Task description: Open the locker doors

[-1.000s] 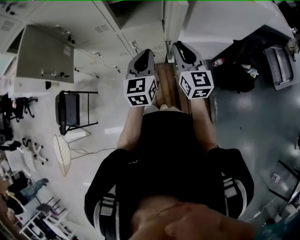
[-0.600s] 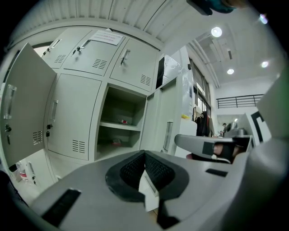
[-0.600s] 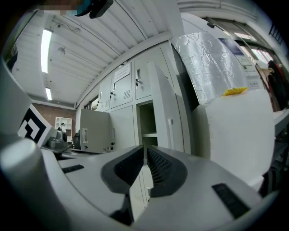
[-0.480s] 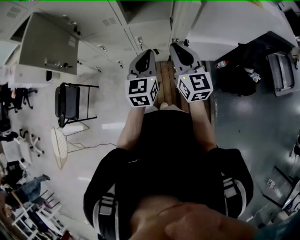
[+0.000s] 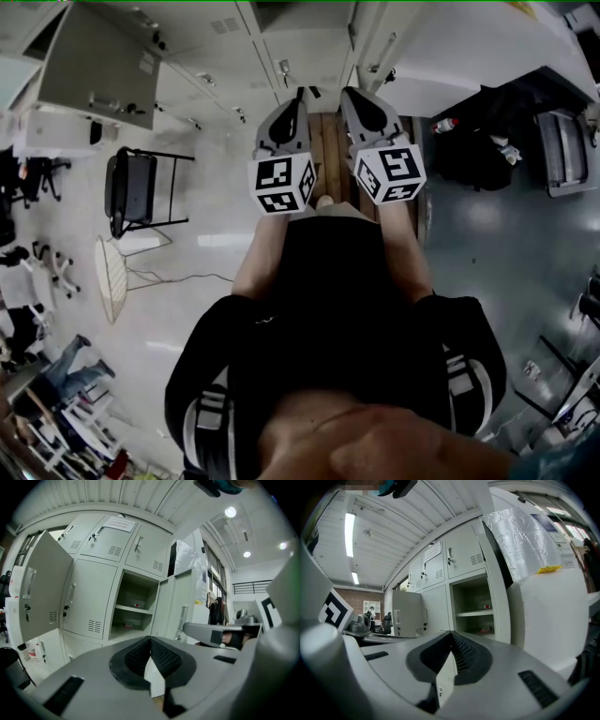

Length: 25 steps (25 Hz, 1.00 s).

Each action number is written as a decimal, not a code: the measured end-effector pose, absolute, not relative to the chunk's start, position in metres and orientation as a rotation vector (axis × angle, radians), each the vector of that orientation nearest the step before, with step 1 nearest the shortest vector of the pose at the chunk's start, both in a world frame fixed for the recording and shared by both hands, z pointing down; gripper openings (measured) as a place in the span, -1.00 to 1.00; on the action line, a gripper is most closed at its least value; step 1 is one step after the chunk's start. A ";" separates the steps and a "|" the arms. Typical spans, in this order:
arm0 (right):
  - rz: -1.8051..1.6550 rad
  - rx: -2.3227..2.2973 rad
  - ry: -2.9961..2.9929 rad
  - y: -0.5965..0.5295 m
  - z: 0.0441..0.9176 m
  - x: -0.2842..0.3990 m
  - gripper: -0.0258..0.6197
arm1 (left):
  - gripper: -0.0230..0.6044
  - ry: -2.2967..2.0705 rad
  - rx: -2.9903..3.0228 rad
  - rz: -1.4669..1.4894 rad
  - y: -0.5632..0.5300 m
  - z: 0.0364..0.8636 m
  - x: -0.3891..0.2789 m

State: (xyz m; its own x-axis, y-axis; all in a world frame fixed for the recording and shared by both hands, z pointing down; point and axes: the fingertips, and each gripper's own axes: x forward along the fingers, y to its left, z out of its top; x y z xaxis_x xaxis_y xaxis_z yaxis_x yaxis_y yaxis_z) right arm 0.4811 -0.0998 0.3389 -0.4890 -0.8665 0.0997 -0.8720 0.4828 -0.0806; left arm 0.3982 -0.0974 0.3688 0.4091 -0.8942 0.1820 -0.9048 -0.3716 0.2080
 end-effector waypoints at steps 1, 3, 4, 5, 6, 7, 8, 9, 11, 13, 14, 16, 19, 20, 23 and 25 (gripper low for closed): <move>0.185 1.554 -2.668 -0.097 0.341 0.479 -0.86 | -0.90 -1.574 2.390 0.056 -0.094 0.371 0.397; 0.177 1.533 -2.676 -0.092 0.342 0.475 -0.86 | -0.90 -1.578 2.381 0.059 -0.090 0.374 0.395; 0.175 1.526 -2.679 -0.091 0.343 0.474 -0.86 | -0.90 -1.579 2.379 0.062 -0.089 0.376 0.395; 0.174 1.522 -2.681 -0.090 0.343 0.474 -0.86 | -0.90 -1.578 2.378 0.064 -0.088 0.377 0.395; 0.172 1.519 -2.683 -0.090 0.343 0.475 -0.86 | -0.90 -1.578 2.379 0.066 -0.088 0.378 0.396; 0.171 1.518 -2.683 -0.089 0.343 0.475 -0.86 | -0.90 -1.577 2.380 0.067 -0.087 0.378 0.398; 0.168 1.519 -2.683 -0.088 0.342 0.477 -0.86 | -0.90 -1.576 2.383 0.068 -0.086 0.378 0.399; 0.167 1.521 -2.682 -0.088 0.342 0.478 -0.86 | -0.90 -1.574 2.386 0.069 -0.085 0.378 0.401; 0.166 1.530 -2.679 -0.087 0.341 0.481 -0.86 | -0.90 -1.566 2.392 0.073 -0.085 0.377 0.403; 0.169 1.538 -2.675 -0.088 0.341 0.483 -0.86 | -0.90 -1.557 2.396 0.075 -0.086 0.377 0.406; 0.172 1.539 -2.674 -0.088 0.342 0.484 -0.86 | -0.90 -1.551 2.398 0.076 -0.087 0.378 0.408; 0.172 1.545 -2.669 -0.087 0.342 0.489 -0.86 | -0.89 -1.535 2.406 0.080 -0.088 0.380 0.415; 0.166 1.568 -2.646 -0.084 0.344 0.501 -0.86 | -0.89 -1.497 2.424 0.095 -0.084 0.384 0.431; 0.165 1.574 -2.641 -0.084 0.344 0.504 -0.86 | -0.90 -1.487 2.428 0.100 -0.083 0.385 0.434; 0.169 1.586 -2.633 -0.089 0.344 0.511 -0.86 | -0.90 -1.462 2.441 0.119 -0.086 0.389 0.443; 0.172 1.593 -2.627 -0.092 0.346 0.515 -0.86 | -0.90 -1.440 2.456 0.139 -0.087 0.393 0.450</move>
